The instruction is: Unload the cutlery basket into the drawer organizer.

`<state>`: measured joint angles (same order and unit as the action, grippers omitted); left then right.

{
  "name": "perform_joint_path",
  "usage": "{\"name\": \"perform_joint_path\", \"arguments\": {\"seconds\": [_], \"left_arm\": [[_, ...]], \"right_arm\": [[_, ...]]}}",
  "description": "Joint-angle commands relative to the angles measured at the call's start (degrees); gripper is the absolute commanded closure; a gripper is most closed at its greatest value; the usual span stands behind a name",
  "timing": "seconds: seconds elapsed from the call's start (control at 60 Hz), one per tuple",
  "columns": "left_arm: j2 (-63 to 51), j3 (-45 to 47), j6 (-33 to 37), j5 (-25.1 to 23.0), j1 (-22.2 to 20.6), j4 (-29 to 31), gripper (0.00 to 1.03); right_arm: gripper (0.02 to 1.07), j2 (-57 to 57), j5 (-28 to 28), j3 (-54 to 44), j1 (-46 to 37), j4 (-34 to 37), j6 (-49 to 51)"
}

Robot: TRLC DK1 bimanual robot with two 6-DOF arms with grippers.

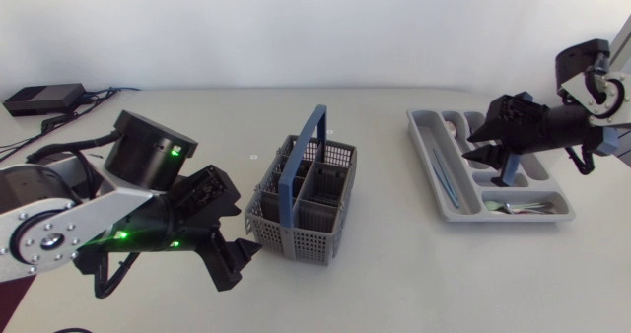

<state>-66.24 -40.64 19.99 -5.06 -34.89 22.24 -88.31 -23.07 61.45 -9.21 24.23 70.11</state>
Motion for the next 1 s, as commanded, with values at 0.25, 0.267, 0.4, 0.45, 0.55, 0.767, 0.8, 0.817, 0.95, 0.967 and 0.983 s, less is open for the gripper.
{"name": "perform_joint_path", "arguments": {"seconds": [0.25, 0.267, 0.4, 0.45, 0.55, 0.767, 0.8, 0.817, 0.95, 0.967, 0.983], "left_arm": [[-8.03, 2.32, -0.48, -0.13, 0.97, -4.84, 0.51], [-8.47, 2.32, -0.48, -0.13, 1.06, -5.19, 0.54], [-11.63, 2.23, -0.83, -0.13, 1.14, -7.91, 0.7], [-12.6, 2.15, -0.83, -0.13, 1.23, -8.88, 0.75], [-14.53, 1.62, -0.74, -0.13, 1.41, -9.85, 0.8], [-16.29, 0.04, -0.74, -0.13, 3.17, -11.17, 0.8], [-16.38, -0.05, -0.74, -0.13, 3.69, -11.43, 0.8], [-16.38, -0.14, -0.74, -0.13, 3.96, -11.52, 0.8], [-17.08, -0.49, -0.04, -0.13, 6.15, -12.57, 0.8], [-17.17, -0.58, 0.05, -0.13, 6.51, -12.66, 0.8], [-17.35, -0.67, 0.23, -0.13, 6.86, -12.84, 0.8]], "right_arm": [[0.92, -13.46, -1.8, 9.04, 13.08, -6.04, -26.86], [0.94, -14.17, -1.89, 9.65, 13.43, -6.04, -27.57], [1.01, -20.58, -3.91, 15.63, 16.6, -6.12, -33.63], [1.01, -22.25, -4.0, 17.12, 17.65, -6.39, -35.21], [1.01, -25.07, -4.53, 19.76, 19.58, -6.74, -37.41], [1.01, -28.14, -6.72, 23.72, 22.57, -4.98, -39.96], [1.01, -27.97, -7.6, 23.36, 22.84, -4.54, -39.96], [1.01, -27.97, -7.96, 23.28, 22.92, -4.37, -39.96], [1.01, -26.65, -10.42, 20.29, 23.19, -2.96, -38.73], [1.01, -26.3, -10.5, 19.76, 23.28, -2.96, -38.64], [1.01, -26.03, -10.68, 19.23, 23.28, -2.96, -38.55]]}}
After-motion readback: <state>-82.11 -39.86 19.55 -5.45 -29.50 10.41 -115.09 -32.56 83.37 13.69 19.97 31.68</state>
